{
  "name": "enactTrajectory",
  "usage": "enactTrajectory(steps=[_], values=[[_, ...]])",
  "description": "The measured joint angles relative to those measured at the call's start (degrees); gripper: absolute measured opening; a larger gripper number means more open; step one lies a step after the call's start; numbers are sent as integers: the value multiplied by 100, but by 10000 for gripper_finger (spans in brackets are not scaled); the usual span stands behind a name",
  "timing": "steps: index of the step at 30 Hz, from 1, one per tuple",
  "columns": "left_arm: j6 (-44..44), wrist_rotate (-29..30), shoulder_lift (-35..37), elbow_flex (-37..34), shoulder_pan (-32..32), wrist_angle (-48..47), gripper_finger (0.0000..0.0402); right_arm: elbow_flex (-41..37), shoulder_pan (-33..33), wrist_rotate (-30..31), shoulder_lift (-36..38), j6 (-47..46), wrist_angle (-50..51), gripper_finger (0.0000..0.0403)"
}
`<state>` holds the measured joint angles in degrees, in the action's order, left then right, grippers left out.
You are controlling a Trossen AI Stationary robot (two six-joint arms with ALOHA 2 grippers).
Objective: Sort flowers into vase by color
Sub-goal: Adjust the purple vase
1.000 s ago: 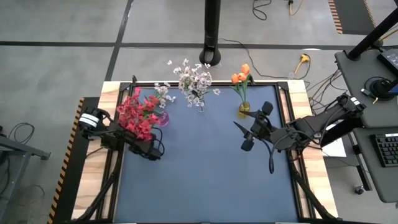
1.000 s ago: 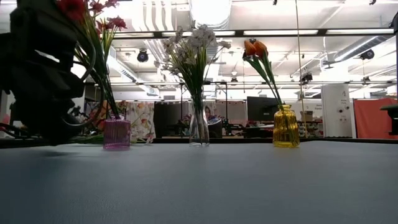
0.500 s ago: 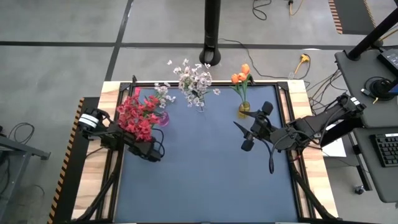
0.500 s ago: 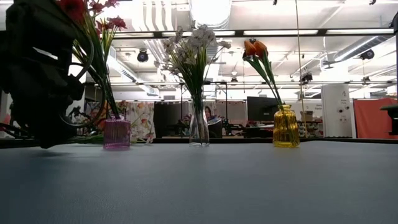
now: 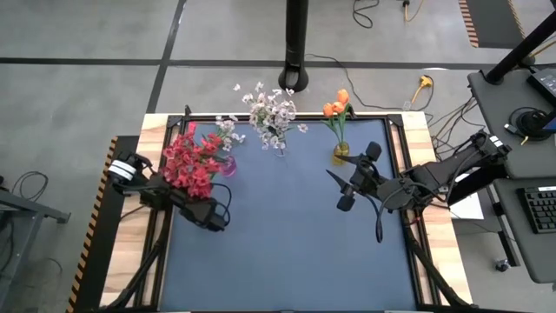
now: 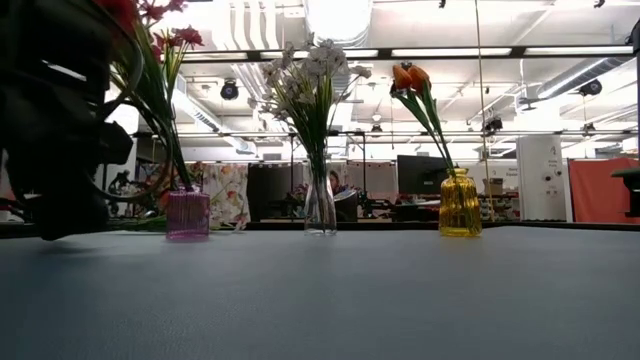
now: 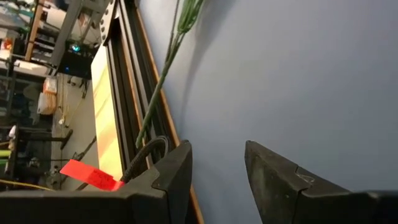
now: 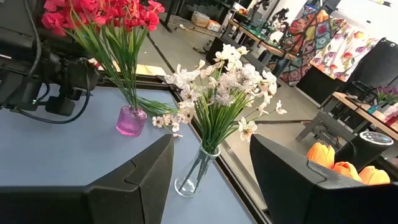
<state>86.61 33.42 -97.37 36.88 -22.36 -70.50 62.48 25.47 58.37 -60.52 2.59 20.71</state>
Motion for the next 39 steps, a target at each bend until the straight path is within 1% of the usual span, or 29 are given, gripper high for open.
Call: enactTrajectory(steps=[6, 11, 16, 18, 21, 24, 27, 29, 32, 35, 39], values=[[-106, -122, 14, 59, -139, -21, 132, 0, 0, 0, -1, 0, 0, 206], [-72, -193, 26, 277, -228, -381, 132, 0, 0, 0, -1, -2, 0, 206], [-44, -560, 31, 486, -528, -684, 132, 0, 0, 2, -1, -1, 0, 206], [-42, -800, 37, 566, -730, -713, 132, 0, 1, 0, -1, -2, 1, 206], [-39, -1319, 40, 768, -1129, -782, 132, 0, 4, -12, -1, -2, 2, 206], [-43, -1687, 44, 1113, -1662, -880, 132, 0, 4, -238, 0, -4, 4, 206], [-49, -1744, 59, 1615, -2278, -888, 132, 0, 4, -646, -22, -11, -13, 206], [52, -1744, 62, 1981, -2642, -900, 132, 0, 2, -770, -60, -65, -33, 206], [558, -1743, 64, 2472, -3082, -1011, 132, 0, 2, -832, -223, -119, -50, 206], [1130, -1658, 66, 2827, -3391, -1100, 132, 0, 2, -914, -455, -10, -238, 206], [1705, -1324, 66, 3045, -3644, -1105, 132, 0, 2, -935, -781, 312, -742, 206]])
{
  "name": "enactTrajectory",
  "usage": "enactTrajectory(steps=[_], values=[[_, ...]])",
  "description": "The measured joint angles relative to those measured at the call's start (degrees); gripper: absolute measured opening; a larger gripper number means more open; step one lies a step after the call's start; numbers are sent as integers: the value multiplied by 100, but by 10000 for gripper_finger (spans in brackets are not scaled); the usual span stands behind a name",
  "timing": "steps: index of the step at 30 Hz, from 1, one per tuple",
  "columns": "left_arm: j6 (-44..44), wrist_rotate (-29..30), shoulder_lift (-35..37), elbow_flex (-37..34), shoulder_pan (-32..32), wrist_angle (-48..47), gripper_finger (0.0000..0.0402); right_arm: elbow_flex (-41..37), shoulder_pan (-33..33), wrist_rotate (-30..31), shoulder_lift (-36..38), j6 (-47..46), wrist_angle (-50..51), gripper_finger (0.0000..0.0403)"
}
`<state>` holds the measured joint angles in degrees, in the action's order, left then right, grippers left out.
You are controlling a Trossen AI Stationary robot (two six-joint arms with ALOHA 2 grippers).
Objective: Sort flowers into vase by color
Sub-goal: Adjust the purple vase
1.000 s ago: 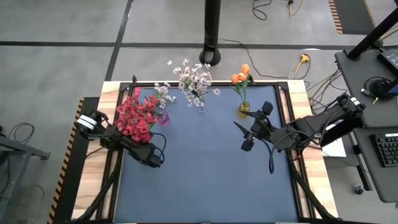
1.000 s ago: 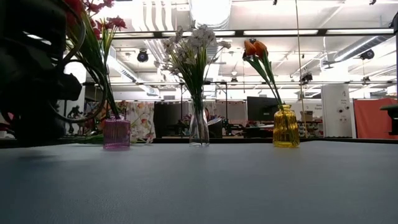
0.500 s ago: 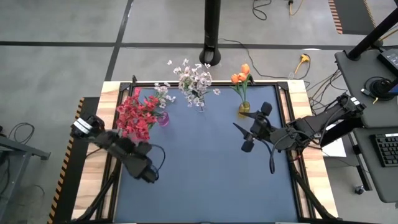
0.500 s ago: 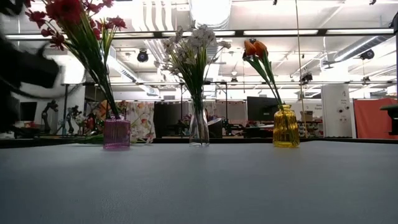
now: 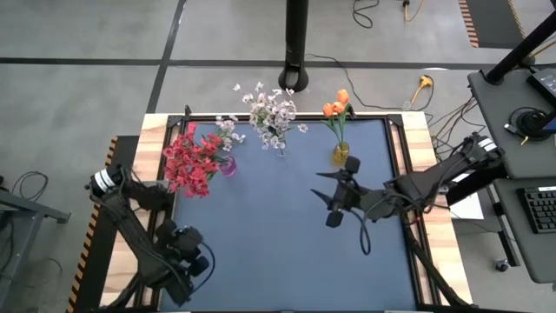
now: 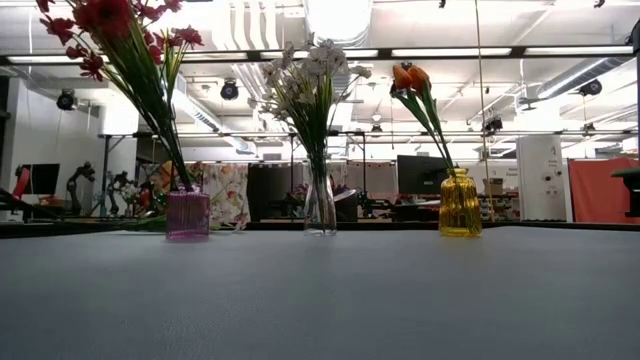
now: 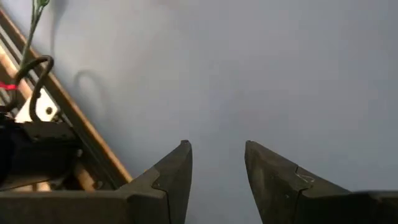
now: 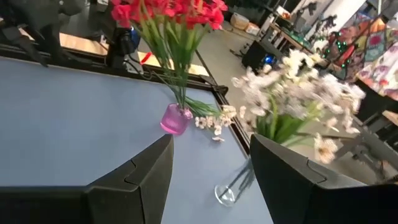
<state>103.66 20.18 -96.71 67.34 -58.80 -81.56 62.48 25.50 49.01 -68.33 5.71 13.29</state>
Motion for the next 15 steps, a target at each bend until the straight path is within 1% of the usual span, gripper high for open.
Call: enactTrajectory(steps=[4, 6, 8, 10, 12, 15], values=[[98, 490, -40, -3, -64, 13, 132, 0, -1, 7, -197, 188, -284, 206], [256, 958, -85, -114, -64, 0, 133, 0, 0, 11, -206, 185, -304, 206], [566, 1596, -133, -220, -64, 10, 133, 0, 0, 20, -199, 184, -298, 206], [655, 2261, -205, -300, -64, 57, 133, 0, 0, 24, -180, 193, -292, 206], [735, 2665, -276, -360, -69, 56, 133, 0, 0, 17, -166, 205, -294, 206], [1087, 3150, -398, -519, -40, 8, 136, 0, 0, 4, -165, 283, -269, 206]])
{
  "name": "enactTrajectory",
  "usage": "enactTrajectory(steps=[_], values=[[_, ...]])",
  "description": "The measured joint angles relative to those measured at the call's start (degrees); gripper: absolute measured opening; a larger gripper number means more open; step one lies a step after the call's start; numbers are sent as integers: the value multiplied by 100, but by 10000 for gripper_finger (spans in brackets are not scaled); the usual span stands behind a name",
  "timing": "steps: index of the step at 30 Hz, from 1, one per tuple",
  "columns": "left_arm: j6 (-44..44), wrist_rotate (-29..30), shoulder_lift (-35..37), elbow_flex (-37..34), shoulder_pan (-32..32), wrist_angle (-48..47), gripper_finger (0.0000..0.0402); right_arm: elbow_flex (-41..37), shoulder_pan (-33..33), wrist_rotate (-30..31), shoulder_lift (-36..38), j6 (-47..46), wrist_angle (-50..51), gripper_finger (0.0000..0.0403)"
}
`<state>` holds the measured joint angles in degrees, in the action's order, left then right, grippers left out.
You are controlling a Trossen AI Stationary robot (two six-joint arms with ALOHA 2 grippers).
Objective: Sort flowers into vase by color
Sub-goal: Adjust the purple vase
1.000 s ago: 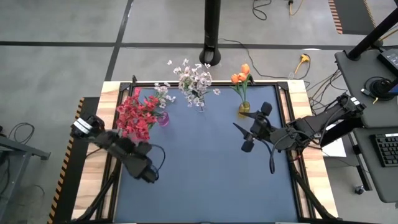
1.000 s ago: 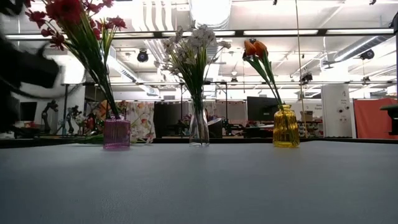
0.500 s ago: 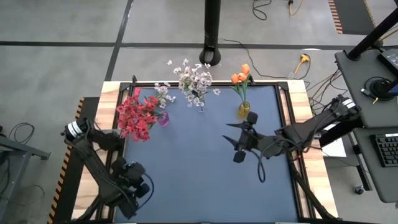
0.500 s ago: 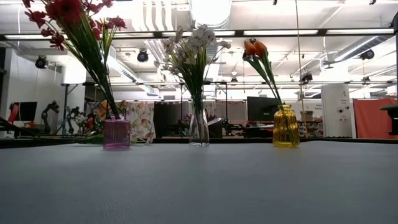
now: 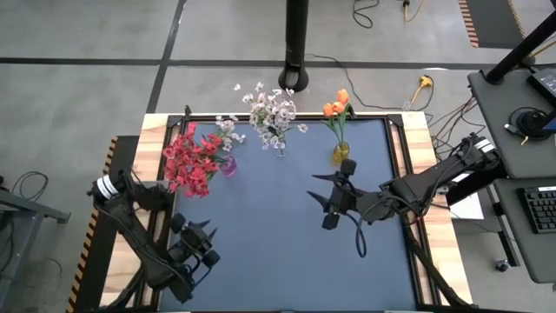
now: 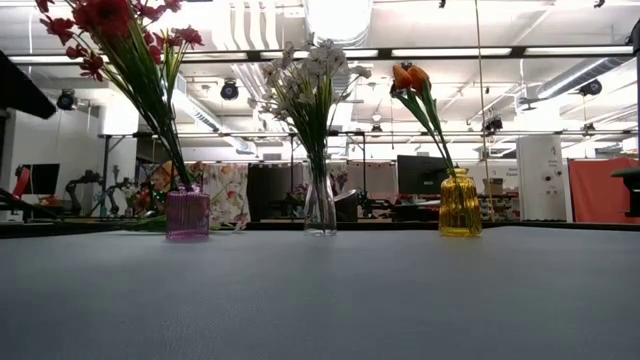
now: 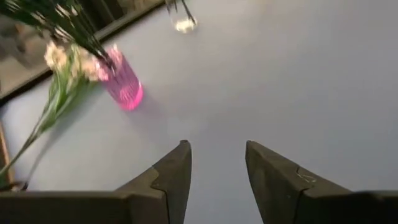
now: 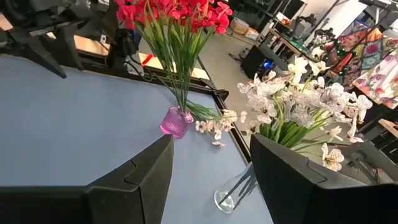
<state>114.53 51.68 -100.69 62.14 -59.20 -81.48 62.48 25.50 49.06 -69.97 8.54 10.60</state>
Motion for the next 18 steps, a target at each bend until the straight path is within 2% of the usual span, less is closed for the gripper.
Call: enactTrajectory(steps=[4, 9, 13, 18], values=[[433, 484, -297, -268, 88, -4, 154, 0, 0, 0, -11, 161, 12, 206], [1255, 654, -537, -684, 300, -34, 199, 0, -2, 0, -9, 298, 10, 206], [1329, 835, -590, -955, 762, 135, 239, 0, -2, 0, 0, 348, 23, 206], [1345, 1496, -599, -1269, 1386, 156, 275, 0, -2, 0, 0, 349, 148, 206]])
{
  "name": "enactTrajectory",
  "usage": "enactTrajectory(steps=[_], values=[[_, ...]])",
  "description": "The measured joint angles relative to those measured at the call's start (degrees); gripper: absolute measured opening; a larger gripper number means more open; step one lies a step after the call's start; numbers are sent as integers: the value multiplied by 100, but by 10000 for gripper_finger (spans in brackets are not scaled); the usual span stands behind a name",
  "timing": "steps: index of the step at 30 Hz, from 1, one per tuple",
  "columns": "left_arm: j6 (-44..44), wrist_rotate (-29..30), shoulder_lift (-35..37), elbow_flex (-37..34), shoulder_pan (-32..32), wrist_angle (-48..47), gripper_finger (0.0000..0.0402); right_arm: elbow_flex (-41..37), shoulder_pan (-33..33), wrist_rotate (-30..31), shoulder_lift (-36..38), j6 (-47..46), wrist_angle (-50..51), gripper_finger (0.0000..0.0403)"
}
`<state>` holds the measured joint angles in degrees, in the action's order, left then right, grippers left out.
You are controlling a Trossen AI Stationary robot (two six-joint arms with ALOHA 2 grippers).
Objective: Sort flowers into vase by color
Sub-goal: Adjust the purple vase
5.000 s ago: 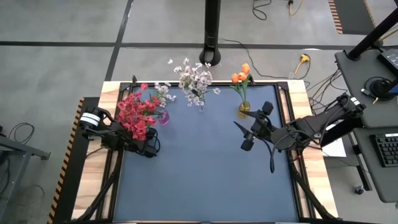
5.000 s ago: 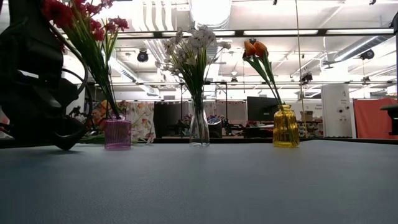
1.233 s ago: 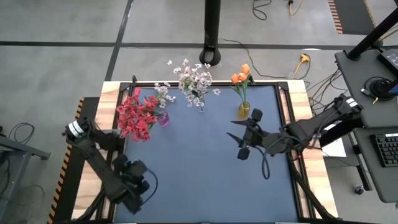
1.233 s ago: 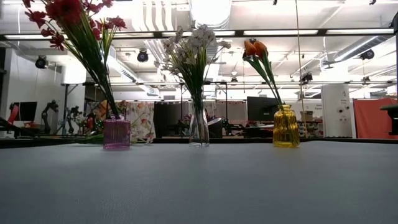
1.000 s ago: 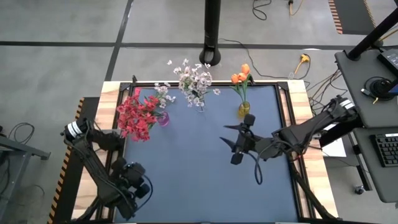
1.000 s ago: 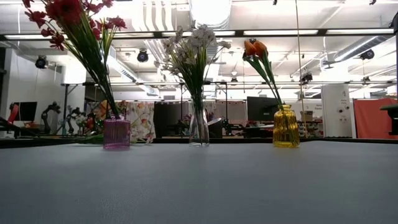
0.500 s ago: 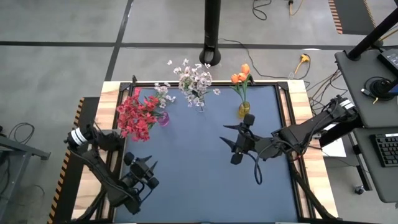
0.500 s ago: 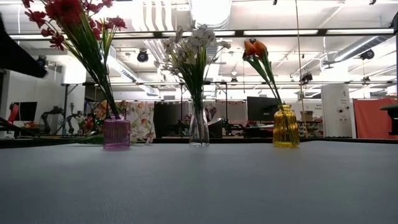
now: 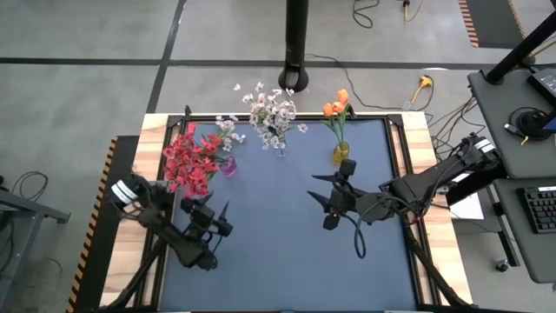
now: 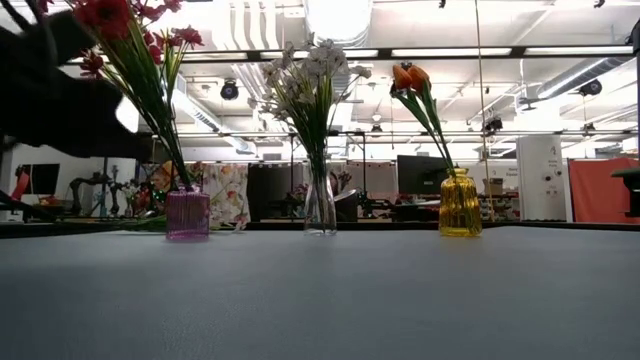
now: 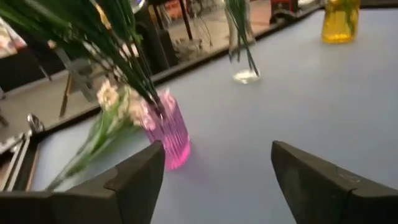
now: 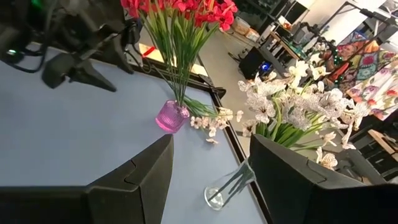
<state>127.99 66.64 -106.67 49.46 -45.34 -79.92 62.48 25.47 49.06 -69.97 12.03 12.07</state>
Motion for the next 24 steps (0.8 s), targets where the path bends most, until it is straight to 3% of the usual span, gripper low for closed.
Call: enactTrajectory(steps=[4, 10, 20, 24], values=[[63, 247, 0, -333, 300, 218, 288, 0, 0, 2, 0, -28, 148, 206], [-6, 880, 0, -939, 507, 1342, 288, 0, 0, 40, 0, -90, 329, 206], [-63, 1240, 0, -1528, 1073, 1984, 288, 0, 0, 47, 9, -109, 356, 206], [-569, 1385, 0, -1664, 1325, 2538, 288, 0, 0, 48, 9, -109, 355, 206]])
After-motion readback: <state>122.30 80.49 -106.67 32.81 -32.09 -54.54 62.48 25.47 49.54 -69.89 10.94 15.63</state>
